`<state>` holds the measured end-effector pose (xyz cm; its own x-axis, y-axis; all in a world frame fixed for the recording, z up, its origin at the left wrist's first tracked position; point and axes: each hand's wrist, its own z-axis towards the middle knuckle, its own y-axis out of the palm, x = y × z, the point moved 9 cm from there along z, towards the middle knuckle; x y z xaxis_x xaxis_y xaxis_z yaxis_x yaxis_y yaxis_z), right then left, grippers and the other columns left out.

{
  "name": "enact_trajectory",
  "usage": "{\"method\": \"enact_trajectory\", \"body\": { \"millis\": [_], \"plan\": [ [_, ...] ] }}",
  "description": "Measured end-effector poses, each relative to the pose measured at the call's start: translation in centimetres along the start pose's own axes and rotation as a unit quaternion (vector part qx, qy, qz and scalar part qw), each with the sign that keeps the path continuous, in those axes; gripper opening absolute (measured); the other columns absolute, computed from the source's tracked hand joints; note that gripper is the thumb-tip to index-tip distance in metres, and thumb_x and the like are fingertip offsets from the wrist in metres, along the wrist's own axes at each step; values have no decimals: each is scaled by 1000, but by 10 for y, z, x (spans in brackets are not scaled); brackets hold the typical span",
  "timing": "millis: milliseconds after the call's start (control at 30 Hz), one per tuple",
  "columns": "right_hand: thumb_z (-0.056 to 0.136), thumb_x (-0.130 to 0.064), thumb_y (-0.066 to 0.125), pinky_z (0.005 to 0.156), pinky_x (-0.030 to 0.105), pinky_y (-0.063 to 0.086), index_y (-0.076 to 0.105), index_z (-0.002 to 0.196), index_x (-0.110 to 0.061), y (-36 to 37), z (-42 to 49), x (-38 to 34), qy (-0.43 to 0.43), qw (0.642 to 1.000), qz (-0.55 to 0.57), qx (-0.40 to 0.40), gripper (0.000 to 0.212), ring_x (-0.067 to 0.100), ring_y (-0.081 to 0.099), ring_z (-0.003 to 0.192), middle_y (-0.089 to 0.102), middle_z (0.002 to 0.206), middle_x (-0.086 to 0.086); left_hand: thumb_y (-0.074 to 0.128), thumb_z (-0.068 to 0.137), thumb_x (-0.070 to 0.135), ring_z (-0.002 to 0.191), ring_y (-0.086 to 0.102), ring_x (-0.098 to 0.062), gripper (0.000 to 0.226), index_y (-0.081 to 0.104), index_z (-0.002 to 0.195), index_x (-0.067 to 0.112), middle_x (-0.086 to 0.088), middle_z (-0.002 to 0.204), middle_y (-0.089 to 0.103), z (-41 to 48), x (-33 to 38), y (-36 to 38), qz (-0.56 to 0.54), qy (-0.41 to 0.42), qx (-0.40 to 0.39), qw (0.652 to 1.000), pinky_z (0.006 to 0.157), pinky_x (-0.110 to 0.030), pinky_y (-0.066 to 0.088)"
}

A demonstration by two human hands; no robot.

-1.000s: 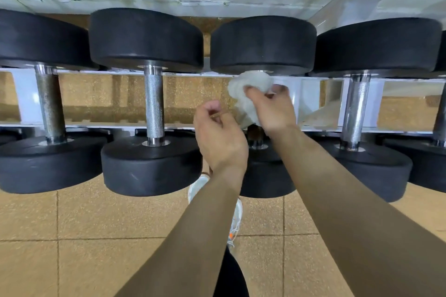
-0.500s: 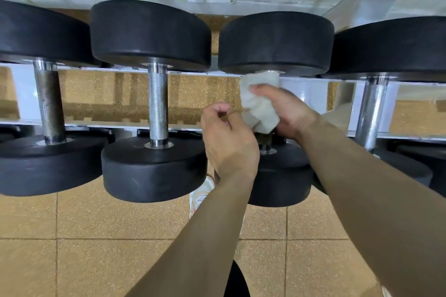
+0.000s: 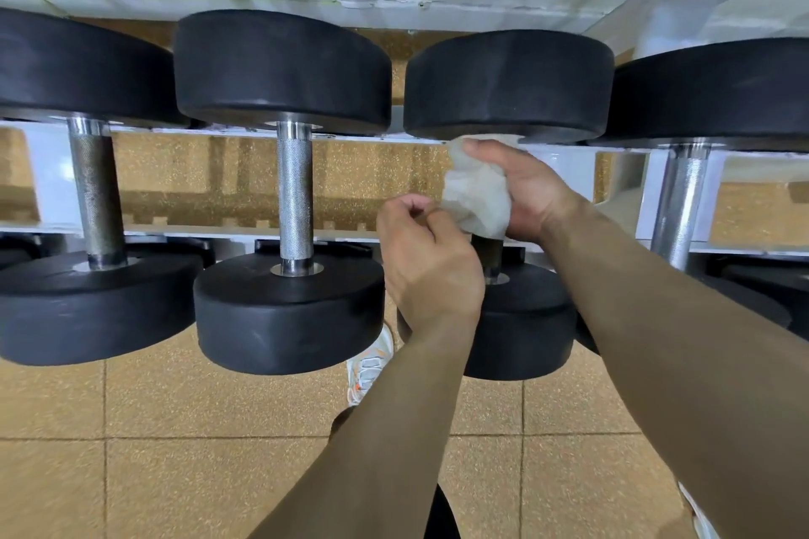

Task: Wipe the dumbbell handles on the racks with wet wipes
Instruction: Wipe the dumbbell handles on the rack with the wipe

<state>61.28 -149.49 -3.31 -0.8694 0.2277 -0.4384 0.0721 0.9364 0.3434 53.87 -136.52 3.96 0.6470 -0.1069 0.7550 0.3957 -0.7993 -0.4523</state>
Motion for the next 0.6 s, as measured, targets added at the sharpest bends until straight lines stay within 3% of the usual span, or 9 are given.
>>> {"method": "enact_trajectory", "body": {
  "millis": [67, 167, 233, 333, 433, 533, 600],
  "plan": [
    [65, -36, 86, 87, 39, 56, 59, 121, -6, -2, -3, 26, 60, 997, -3, -53, 69, 31, 64, 98, 63, 113, 19, 50, 93, 24, 86, 61, -19, 8, 55, 93, 30, 6, 98, 63, 0, -1, -1, 1, -7, 3, 1000, 77, -41, 50],
    [52, -33, 94, 77, 34, 57, 58, 125, 6, -6, -17, 49, 98, 991, -65, -61, 90, 29, 66, 94, 66, 106, 19, 51, 94, 19, 91, 60, -17, 8, 57, 97, 24, 6, 101, 62, 0, 2, -2, 3, -15, 3, 1000, 81, -38, 48],
    [65, -23, 87, 67, 34, 55, 61, 124, 12, -15, -23, 42, 57, 989, -136, 25, 74, 30, 67, 88, 67, 99, 20, 51, 93, 19, 91, 60, -18, 8, 57, 97, 23, 6, 101, 62, -1, 2, -3, 6, -18, 6, 1000, 81, -39, 48],
    [77, -12, 78, 57, 34, 52, 66, 93, 1, -18, -33, 16, -27, 959, -193, 203, 24, 30, 68, 71, 67, 79, 14, 50, 94, 20, 90, 60, -17, 8, 56, 95, 25, 7, 100, 61, -1, 2, -2, 6, -23, 1, 1000, 79, -37, 47],
    [81, -15, 77, 61, 27, 51, 56, 79, -16, -14, -30, -15, -94, 929, -193, 301, 21, 17, 64, 68, 63, 76, 0, 49, 95, 21, 88, 60, -16, 8, 56, 95, 26, 7, 100, 61, -2, 2, -1, 2, -18, -2, 1000, 79, -36, 48],
    [82, -16, 77, 51, 19, 47, 61, 72, -17, -4, -21, -34, -122, 946, -170, 248, 19, 10, 60, 56, 62, 64, -6, 49, 96, 19, 88, 58, -14, 9, 56, 95, 25, 8, 99, 60, -2, 4, -1, -3, -14, -9, 1000, 81, -35, 48],
    [84, -16, 76, 56, 23, 53, 66, 83, -11, 0, -16, -16, -81, 984, -104, 121, 12, 14, 66, 62, 66, 68, 1, 50, 96, 20, 89, 58, -14, 8, 57, 94, 25, 8, 99, 60, -3, 3, 0, 0, -14, -10, 1000, 83, -37, 48]
  ]
}}
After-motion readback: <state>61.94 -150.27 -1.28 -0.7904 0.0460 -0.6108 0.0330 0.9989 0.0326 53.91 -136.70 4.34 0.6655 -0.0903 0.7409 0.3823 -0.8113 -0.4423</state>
